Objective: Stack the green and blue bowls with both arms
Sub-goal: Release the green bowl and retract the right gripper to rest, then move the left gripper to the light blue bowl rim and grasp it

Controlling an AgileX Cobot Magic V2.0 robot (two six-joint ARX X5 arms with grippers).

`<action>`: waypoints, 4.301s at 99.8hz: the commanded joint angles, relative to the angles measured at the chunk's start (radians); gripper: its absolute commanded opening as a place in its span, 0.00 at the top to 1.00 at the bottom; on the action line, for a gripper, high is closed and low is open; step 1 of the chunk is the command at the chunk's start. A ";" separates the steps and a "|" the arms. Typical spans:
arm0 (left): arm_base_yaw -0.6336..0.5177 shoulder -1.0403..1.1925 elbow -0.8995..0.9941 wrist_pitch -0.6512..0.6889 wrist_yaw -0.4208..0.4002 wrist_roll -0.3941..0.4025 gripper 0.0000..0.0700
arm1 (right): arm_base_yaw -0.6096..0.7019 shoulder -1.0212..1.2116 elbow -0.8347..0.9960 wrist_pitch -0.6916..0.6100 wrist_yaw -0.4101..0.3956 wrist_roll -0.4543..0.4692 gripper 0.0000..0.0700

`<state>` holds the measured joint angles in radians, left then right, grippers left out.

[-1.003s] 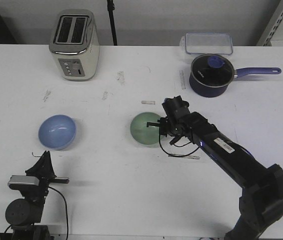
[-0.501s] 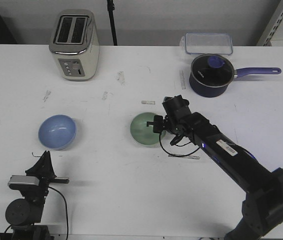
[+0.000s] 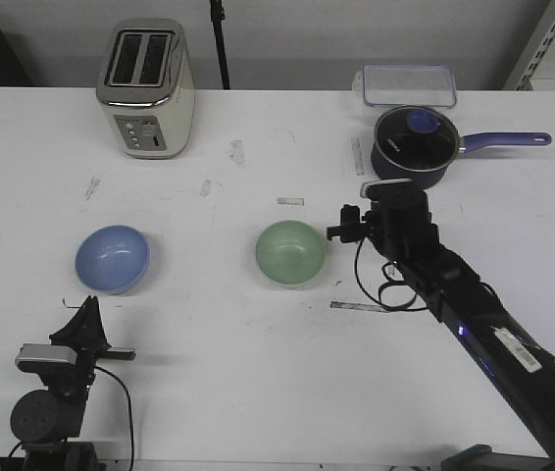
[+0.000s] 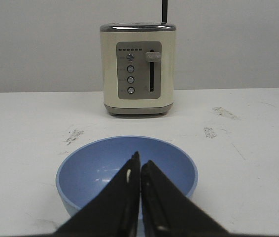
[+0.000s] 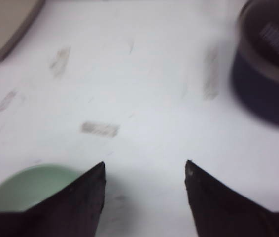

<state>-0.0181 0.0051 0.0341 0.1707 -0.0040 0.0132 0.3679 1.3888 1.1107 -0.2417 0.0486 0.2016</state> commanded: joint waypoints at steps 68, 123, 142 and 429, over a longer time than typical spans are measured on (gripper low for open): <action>-0.001 -0.002 -0.022 0.011 -0.004 0.009 1.00 | -0.376 -0.557 -0.573 0.377 -0.134 -0.254 0.99; -0.001 -0.002 -0.022 0.011 -0.004 0.009 1.00 | -0.382 -0.992 -0.739 0.287 -0.134 -0.145 0.99; -0.001 -0.002 -0.022 0.011 -0.004 0.009 1.00 | -0.382 -1.061 -0.739 0.259 -0.135 -0.145 0.99; 0.342 1.451 1.391 -1.164 0.245 -0.298 0.61 | -0.382 -1.095 -0.739 0.264 -0.134 -0.146 0.99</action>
<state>0.3023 1.4391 1.4033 -0.9810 0.2367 -0.2901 -0.0139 0.2932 0.3702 0.0109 -0.0841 0.0425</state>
